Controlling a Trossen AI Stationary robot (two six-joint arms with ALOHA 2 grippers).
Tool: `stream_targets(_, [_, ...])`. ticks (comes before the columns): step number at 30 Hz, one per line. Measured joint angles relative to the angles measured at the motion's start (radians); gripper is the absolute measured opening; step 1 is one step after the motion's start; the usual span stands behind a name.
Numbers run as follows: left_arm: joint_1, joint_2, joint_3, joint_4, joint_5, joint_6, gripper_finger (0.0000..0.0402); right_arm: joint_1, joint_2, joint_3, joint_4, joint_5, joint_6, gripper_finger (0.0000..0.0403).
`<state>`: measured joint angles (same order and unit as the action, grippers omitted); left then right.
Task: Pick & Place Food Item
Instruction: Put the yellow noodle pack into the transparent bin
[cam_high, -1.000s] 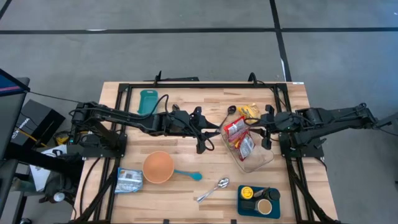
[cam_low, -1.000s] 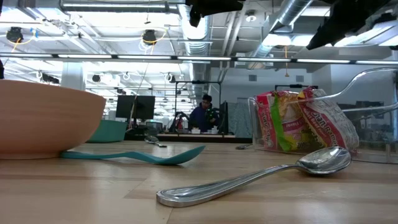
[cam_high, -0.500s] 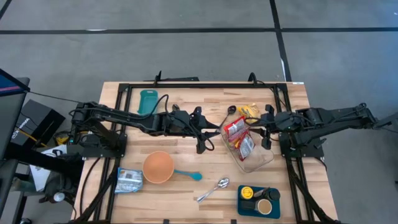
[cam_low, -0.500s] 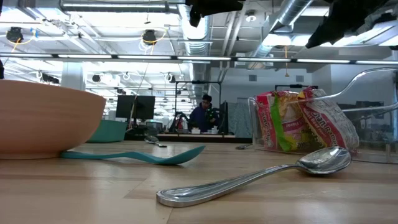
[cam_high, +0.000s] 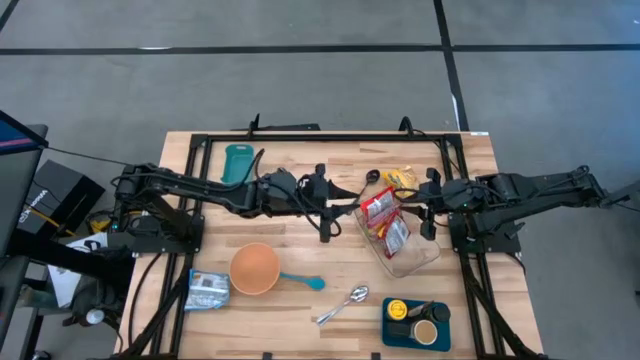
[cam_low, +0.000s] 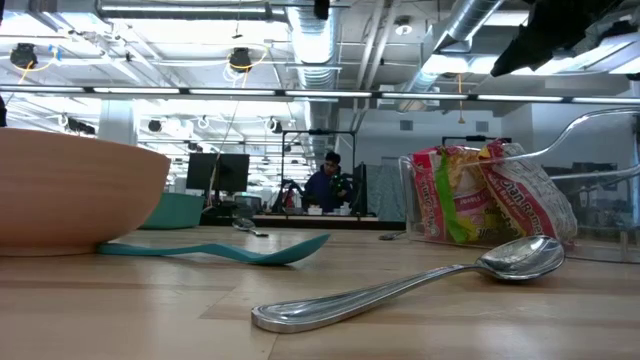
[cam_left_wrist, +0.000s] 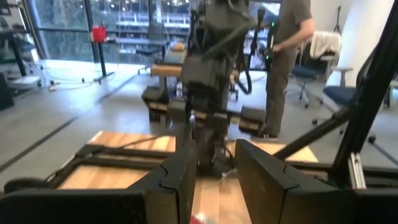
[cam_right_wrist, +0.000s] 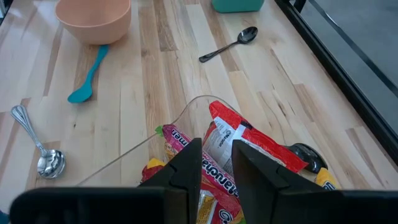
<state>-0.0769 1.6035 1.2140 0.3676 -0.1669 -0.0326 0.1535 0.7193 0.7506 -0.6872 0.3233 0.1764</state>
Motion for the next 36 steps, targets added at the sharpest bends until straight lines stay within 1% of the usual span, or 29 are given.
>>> stream_targets(3, [-0.001, 0.0, 0.0, 0.032, 0.0, -0.001, 0.0108, 0.0, 0.0, 0.0, 0.0, 0.0, 0.0, 0.0082])
stream_targets(5, [-0.007, 0.0, 0.0, 0.019, 0.0, 0.001, 0.0108, 0.0, 0.0, 0.0, 0.0, 0.0, 0.0, 0.0082])
stream_targets(7, [-0.009, 0.0, 0.0, -0.039, 0.0, 0.008, 0.0108, 0.0, 0.0, 0.0, 0.0, 0.0, -0.001, 0.0082])
stream_targets(14, [0.0, 0.0, 0.0, -0.337, 0.0, 0.017, 0.0108, -0.001, 0.0, 0.0, 0.001, 0.005, -0.003, 0.0082])
stream_targets(16, [0.0, 0.0, 0.0, -0.401, -0.006, 0.01, 0.0108, -0.009, 0.0, 0.0, 0.008, 0.038, -0.003, 0.0082])
stream_targets(19, [0.0, 0.0, 0.0, -0.452, -0.029, -0.005, 0.0108, -0.039, 0.0, 0.0, 0.015, 0.126, -0.017, 0.0082])
stream_targets(21, [0.0, 0.0, 0.0, -0.455, -0.048, -0.033, 0.0108, -0.069, 0.0, 0.0, 0.015, 0.187, -0.019, 0.0082])
stream_targets(23, [0.0, 0.0, 0.0, -0.448, -0.067, -0.056, 0.0108, -0.109, 0.0, 0.0, 0.018, 0.221, -0.019, 0.0082])
stream_targets(30, [0.0, 0.0, 0.0, -0.446, -0.08, -0.062, 0.0108, -0.303, 0.0, 0.0, 0.026, 0.223, 0.026, 0.0082])
stream_targets(33, [-0.001, 0.0, 0.0, -0.434, -0.08, -0.062, 0.0108, -0.392, 0.0, 0.0, 0.026, 0.176, 0.032, 0.0082])
stream_targets(36, [-0.002, 0.0, 0.0, -0.429, -0.08, -0.062, 0.0108, -0.476, 0.002, 0.0, 0.018, 0.085, 0.034, 0.0082])
